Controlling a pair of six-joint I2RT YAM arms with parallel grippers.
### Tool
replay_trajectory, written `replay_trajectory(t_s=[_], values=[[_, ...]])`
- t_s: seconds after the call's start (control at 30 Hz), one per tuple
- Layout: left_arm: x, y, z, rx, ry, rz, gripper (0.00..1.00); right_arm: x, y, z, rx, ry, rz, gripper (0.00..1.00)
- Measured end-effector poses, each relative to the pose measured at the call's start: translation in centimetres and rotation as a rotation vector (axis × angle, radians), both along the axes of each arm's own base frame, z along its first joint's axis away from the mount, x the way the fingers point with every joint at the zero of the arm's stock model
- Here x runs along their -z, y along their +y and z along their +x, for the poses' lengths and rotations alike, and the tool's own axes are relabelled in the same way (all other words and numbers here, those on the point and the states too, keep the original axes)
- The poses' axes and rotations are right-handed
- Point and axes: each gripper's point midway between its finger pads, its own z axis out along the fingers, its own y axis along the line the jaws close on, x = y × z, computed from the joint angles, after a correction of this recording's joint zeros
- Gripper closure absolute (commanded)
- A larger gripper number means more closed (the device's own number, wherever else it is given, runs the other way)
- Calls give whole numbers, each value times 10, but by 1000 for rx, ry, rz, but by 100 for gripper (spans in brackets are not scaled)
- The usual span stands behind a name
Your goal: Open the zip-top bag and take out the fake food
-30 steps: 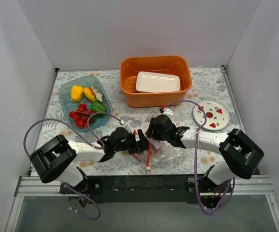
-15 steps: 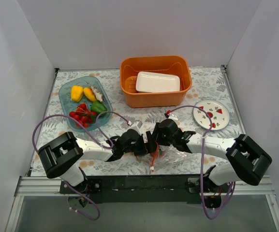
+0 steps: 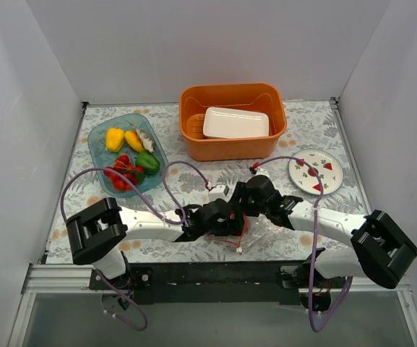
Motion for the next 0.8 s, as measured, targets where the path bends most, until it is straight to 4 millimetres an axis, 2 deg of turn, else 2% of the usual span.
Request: replay_trajectory(t_s=[0.13,0.3,0.43,0.53,0.57,0.6,0.7,0.73,0.8], values=[[-1,-2,1,-18,-19,68,24,-3,-8,0,0,-1,-24,36],[1,3,1,-29,-27,122,22,-3,-10,0,-10,1,-44,40],[4,6,1,-34,-24,176,27,1,-15,-1,1,6,-65,44],[8,3,0,-28,-15,217,29,5,-25,0,35,-4,-84,51],[8,2,-1,-26,-14,223,30,6,-27,0,41,-6,-88,58],[8,1,-1,-25,-13,229,34,6,-28,0,43,-8,-90,61],[8,4,-1,-31,-17,244,37,6,-28,1,45,-13,-91,71],[8,5,0,-31,-19,251,44,6,-29,1,45,-14,-93,73],[8,6,1,-30,-24,265,49,6,-29,2,49,-17,-97,78]])
